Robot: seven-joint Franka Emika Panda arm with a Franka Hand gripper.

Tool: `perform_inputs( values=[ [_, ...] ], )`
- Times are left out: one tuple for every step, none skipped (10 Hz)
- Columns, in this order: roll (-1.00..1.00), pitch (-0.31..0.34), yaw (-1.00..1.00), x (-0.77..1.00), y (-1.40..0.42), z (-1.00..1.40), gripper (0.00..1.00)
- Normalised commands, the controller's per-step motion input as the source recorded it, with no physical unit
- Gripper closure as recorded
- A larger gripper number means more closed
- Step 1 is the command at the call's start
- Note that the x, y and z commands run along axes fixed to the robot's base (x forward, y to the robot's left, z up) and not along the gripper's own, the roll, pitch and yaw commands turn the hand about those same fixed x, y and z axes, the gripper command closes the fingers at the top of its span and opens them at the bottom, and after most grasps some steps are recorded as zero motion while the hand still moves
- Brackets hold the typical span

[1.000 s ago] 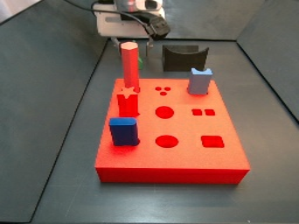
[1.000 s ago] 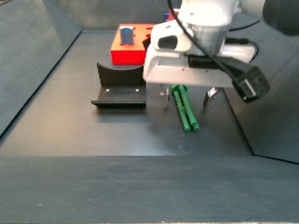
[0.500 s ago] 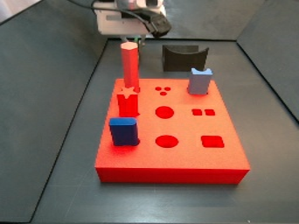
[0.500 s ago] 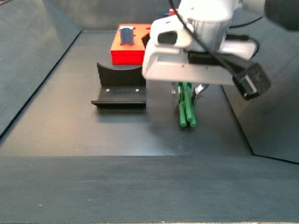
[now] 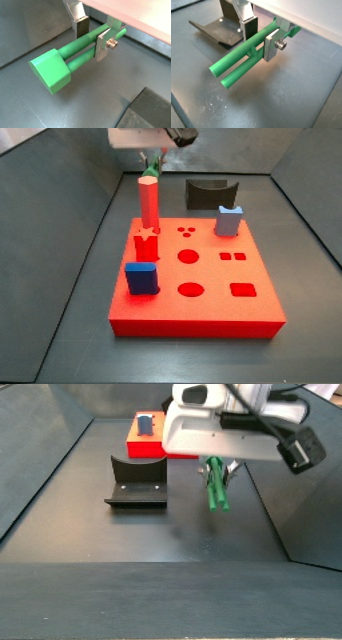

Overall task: Pick up the 3 prong object. Move up. Rotate the 3 prong object. Place the 3 prong object on the fixture. Regrasp the 3 prong object. Move to above the board. Insert the 3 prong object.
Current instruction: Place the 3 prong object on the fixture.

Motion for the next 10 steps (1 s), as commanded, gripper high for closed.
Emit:
perform_inputs(
  values=[
    [0.03,0.011,-0.01,-0.01,0.00,1.00,1.00],
    [0.04,0.028,-0.01,-0.02,0.00,1.00,1.00],
    [0.05,0.041,-0.01,-0.02,0.01,1.00,1.00],
    [0.06,0.052,-0.01,-0.02,0.01,1.00,1.00],
    [0.07,0.056,-0.01,-0.03,0.01,1.00,1.00],
    [0.09,0.062,-0.01,-0.03,0.01,0.97,1.00],
    [0.09,0.068,0.00,-0.03,0.01,0.81,1.00],
    [0.10,0.075,0.01,-0.01,0.01,0.61,1.00],
    [0.10,0.085,0.02,-0.01,0.01,0.46,1.00],
    [0.11,0.101,0.02,0.00,0.01,0.25,1.00]
  ],
)
